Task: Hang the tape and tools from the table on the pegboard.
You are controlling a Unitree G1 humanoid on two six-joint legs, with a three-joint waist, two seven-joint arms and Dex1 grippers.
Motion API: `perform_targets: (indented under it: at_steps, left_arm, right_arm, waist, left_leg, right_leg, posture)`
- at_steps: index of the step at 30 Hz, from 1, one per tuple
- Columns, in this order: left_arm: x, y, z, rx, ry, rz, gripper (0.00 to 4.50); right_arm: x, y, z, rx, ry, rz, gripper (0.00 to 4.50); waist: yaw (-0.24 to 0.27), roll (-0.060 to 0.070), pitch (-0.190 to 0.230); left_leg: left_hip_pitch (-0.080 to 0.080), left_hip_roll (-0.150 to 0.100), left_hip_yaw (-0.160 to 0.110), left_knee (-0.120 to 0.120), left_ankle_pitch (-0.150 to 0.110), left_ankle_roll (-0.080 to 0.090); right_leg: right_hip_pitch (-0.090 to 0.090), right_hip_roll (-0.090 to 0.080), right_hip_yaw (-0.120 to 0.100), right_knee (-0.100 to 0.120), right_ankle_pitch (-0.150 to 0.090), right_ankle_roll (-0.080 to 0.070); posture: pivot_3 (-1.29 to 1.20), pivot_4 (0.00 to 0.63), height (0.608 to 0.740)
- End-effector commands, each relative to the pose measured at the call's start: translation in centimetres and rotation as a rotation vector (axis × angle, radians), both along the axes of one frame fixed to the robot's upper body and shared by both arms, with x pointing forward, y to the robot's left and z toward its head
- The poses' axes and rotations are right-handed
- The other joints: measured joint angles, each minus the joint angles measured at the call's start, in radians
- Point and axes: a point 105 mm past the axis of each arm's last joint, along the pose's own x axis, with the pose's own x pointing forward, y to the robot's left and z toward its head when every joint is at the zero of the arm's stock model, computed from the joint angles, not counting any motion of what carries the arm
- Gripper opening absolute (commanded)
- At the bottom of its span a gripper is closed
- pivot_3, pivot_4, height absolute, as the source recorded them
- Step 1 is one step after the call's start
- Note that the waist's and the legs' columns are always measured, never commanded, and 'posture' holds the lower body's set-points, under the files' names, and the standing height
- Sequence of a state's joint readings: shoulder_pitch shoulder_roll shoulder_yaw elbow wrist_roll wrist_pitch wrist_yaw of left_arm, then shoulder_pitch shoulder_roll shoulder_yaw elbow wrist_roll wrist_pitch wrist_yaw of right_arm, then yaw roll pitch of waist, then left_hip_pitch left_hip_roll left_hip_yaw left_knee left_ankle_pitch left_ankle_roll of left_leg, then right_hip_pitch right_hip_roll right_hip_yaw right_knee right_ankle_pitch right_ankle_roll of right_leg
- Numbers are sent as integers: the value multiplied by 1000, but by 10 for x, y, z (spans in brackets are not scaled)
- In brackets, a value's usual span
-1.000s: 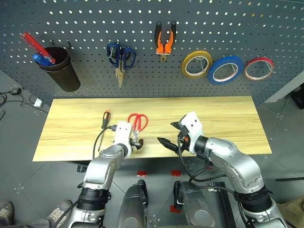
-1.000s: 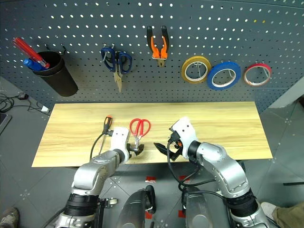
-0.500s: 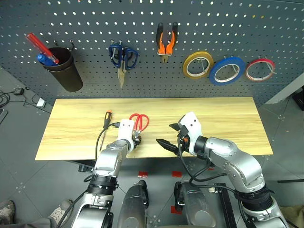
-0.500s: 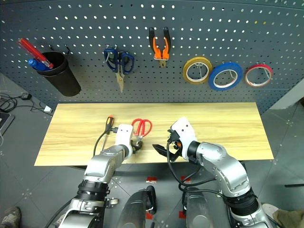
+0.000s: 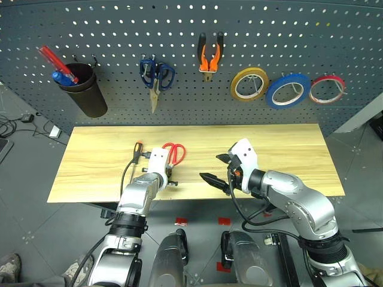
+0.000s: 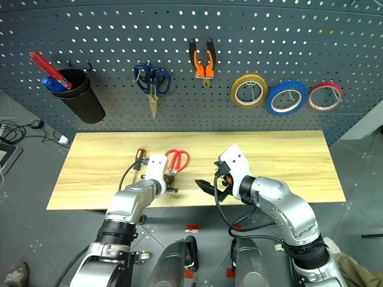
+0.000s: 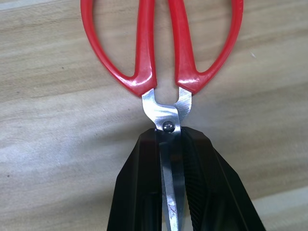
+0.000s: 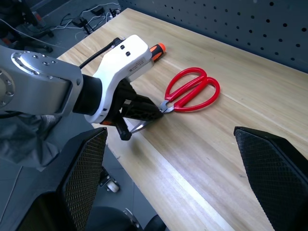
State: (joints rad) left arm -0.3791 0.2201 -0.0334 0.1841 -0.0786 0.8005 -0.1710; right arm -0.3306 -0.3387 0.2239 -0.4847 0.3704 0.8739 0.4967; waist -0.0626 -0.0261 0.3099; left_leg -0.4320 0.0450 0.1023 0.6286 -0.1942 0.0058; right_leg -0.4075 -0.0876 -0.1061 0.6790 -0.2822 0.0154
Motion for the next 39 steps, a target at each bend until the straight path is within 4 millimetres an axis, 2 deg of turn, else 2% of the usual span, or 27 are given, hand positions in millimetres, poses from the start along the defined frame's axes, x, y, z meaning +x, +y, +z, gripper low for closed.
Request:
perform_targets:
  at_steps: [1,6,11,15,20,27,29,33,39]
  left_arm:
    - [-14,2,8,62,-99,-54,303]
    - [-29,2,65,145,-445,-131,303]
    - [-53,10,108,277,-680,-125,303]
    - [-65,16,142,374,-848,-85,303]
    - [-66,27,160,377,-901,-2,303]
    - [-48,33,185,401,-980,7,303]
    - [-44,34,190,409,-995,0,303]
    - [-36,37,190,412,-994,-8,303]
    - [-14,34,180,386,-945,-45,303]
  right_arm:
    - [-10,7,26,-21,-201,45,4500]
    - [-18,13,44,-48,-463,49,4500]
    - [-24,17,44,1,-462,55,4500]
    - [-16,16,52,16,-501,19,4500]
    - [-8,15,61,28,-541,1,4500]
    - [3,22,79,88,-594,-23,4500]
    - [5,24,81,97,-600,-28,4500]
    - [8,28,84,115,-605,-37,4500]
    - [14,34,93,148,-615,-42,4500]
  waist:
    - [-5,0,0]
    - [-23,-3,1]
    - [-26,-5,-1]
    - [-26,-5,-1]
    - [-25,-6,-1]
    - [-25,-7,-2]
    - [-25,-8,-2]
    - [-26,-9,-3]
    - [-26,-9,-3]
  left_leg:
    - [0,0,0,0,-1,0]
    - [-3,1,2,-2,1,-4]
    - [-3,1,4,-3,0,-3]
    - [-3,1,4,-2,-3,1]
    - [-3,1,5,-2,-3,1]
    - [-3,1,5,-1,-3,1]
    - [-3,1,5,-1,-3,1]
    - [-3,1,6,-1,-3,1]
    - [-3,1,6,0,-3,1]
  right_leg:
    - [0,0,0,0,0,0]
    - [-4,0,0,0,2,-3]
    - [-4,0,3,-2,1,-3]
    - [-5,0,3,-2,0,0]
    - [-5,0,3,-2,0,0]
    - [-5,0,3,0,0,0]
    - [-5,0,3,0,3,-4]
    - [-5,0,3,0,3,-5]
    - [-5,0,3,1,3,-5]
  posture:
    - [-260,282,740]
    - [-260,279,740]
    - [-258,275,740]
    - [-249,273,740]
    - [-239,271,740]
    - [-238,268,740]
    - [-239,264,740]
    - [-243,266,740]
    - [-246,266,740]
